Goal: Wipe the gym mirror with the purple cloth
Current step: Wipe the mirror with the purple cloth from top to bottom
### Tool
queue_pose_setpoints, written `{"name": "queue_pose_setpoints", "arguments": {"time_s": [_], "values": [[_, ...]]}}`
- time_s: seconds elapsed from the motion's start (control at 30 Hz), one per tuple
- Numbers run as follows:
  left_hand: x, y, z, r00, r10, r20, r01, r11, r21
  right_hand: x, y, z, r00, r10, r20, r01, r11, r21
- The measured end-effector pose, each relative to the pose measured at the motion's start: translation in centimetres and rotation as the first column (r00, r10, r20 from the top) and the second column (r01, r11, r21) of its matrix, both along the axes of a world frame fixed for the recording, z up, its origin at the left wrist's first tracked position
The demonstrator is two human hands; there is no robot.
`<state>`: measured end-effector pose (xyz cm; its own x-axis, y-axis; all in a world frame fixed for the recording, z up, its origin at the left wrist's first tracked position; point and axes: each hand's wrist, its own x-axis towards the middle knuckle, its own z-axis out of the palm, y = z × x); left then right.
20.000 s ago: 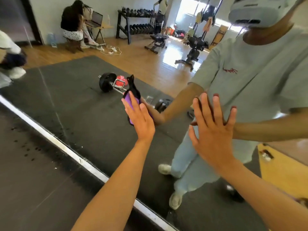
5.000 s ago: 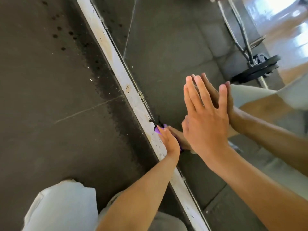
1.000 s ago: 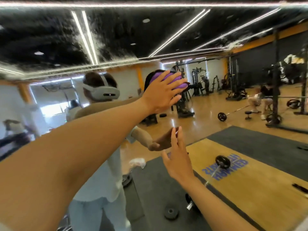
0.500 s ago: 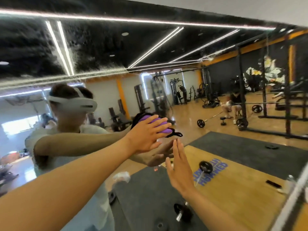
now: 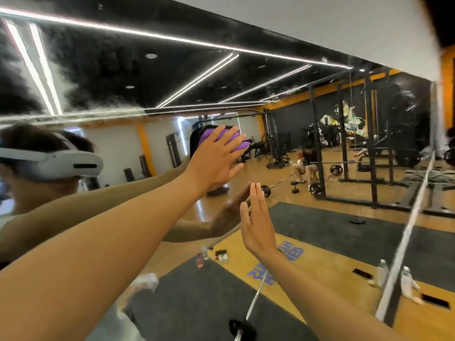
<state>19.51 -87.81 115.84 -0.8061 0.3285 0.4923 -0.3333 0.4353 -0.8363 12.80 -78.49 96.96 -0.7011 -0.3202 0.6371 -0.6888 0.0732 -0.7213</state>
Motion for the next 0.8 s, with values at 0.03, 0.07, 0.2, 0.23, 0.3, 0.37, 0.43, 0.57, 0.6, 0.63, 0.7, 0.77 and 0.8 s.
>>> {"name": "queue_pose_setpoints", "arguments": {"time_s": [0.03,0.07,0.2,0.23,0.3,0.37,0.43,0.57,0.6,0.63,0.7,0.77,0.8], "values": [[-0.7,0.2,0.1,1.0,0.011,-0.009,-0.011,1.0,0.005,-0.8,0.0,0.3,1.0,-0.008,-0.004,0.008,1.0,-0.019],[-1.3,0.4,0.1,1.0,0.019,-0.016,-0.019,1.0,0.004,-1.7,-0.1,0.6,1.0,-0.016,0.0,0.016,0.999,-0.033],[-6.1,1.7,0.3,0.998,0.06,-0.02,-0.06,0.997,-0.041,-6.6,0.6,1.0,0.996,-0.05,-0.07,0.048,0.998,-0.028],[-7.4,2.0,0.6,0.998,0.064,-0.019,-0.064,0.996,-0.054,-7.9,0.8,1.2,0.994,-0.056,-0.096,0.054,0.998,-0.021],[-10.1,2.8,1.9,0.998,0.067,0.006,-0.067,0.995,-0.074,-10.5,1.3,1.8,0.991,-0.074,-0.107,0.072,0.997,-0.026],[-12.5,3.2,3.0,0.998,0.064,-0.016,-0.065,0.995,-0.07,-12.8,1.8,2.5,0.983,-0.108,-0.146,0.106,0.994,-0.028],[-14.7,3.6,4.5,0.999,0.034,-0.037,-0.035,0.999,-0.039,-14.7,2.1,3.2,0.971,-0.121,-0.205,0.12,0.993,-0.018],[-18.2,4.8,8.1,0.998,0.006,-0.068,-0.003,0.999,0.034,-17.6,2.5,3.4,0.954,-0.071,-0.29,0.066,0.997,-0.028],[-19.1,5.1,8.9,0.995,0.03,-0.09,-0.027,0.999,0.037,-18.3,2.4,3.4,0.955,-0.072,-0.287,0.067,0.997,-0.028],[-19.9,5.3,9.3,0.992,0.051,-0.116,-0.048,0.998,0.03,-18.9,2.3,3.4,0.957,-0.067,-0.283,0.06,0.998,-0.034],[-21.5,5.5,9.2,0.985,0.065,-0.157,-0.063,0.998,0.018,-19.8,2.2,3.2,0.961,-0.062,-0.268,0.047,0.997,-0.06],[-22.4,5.7,8.2,0.987,0.053,-0.153,-0.049,0.998,0.025,-21.2,2.3,2.8,0.974,-0.067,-0.217,0.048,0.995,-0.093],[-22.6,5.7,7.4,0.991,0.041,-0.13,-0.038,0.999,0.025,-21.8,2.5,2.5,0.979,-0.067,-0.194,0.048,0.994,-0.103]]}}
